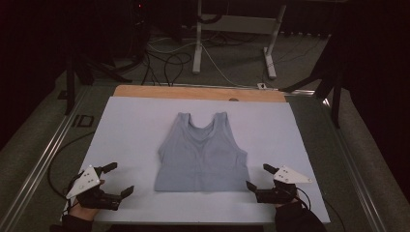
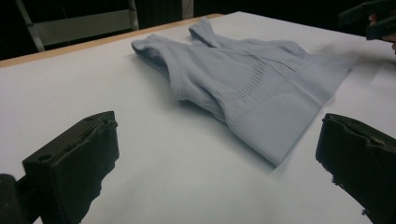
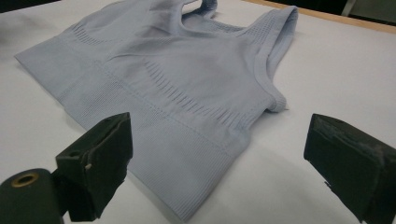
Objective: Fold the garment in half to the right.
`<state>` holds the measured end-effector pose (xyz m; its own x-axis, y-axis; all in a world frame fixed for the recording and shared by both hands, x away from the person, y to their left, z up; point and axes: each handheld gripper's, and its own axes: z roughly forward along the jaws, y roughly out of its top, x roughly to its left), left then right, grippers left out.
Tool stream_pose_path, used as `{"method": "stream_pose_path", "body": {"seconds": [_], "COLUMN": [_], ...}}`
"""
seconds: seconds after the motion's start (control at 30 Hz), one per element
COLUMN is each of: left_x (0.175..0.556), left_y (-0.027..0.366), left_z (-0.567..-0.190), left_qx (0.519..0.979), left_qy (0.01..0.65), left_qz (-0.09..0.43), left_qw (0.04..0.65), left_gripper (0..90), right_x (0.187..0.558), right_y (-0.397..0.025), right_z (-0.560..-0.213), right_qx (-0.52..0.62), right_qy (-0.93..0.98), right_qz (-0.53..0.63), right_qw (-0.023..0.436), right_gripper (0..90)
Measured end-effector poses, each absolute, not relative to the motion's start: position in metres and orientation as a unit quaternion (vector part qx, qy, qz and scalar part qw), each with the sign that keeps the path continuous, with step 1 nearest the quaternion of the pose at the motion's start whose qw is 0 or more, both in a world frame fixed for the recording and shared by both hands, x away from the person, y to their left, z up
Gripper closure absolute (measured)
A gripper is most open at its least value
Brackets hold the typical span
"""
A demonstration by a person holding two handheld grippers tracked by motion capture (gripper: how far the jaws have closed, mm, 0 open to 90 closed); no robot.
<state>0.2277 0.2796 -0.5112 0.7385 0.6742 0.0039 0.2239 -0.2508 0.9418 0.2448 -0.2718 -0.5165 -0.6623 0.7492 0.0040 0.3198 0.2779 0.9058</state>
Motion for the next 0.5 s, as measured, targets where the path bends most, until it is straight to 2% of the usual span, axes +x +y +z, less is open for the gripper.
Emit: {"method": "stream_pose_path", "body": {"seconds": [0.5], "left_x": [0.2275], "left_y": [0.2762], "left_z": [-0.5107], "left_qx": [0.768], "left_qy": [0.289], "left_qz": [0.199], "left_qw": [0.536], "left_gripper": [0.1], "right_x": [0.2446], "right_y": [-0.2688], "right_z": [-0.5158], "right_qx": [0.347], "right_qy": [0.776], "right_qz": [0.483], "right_qw": [0.211], "right_gripper": [7.9]}}
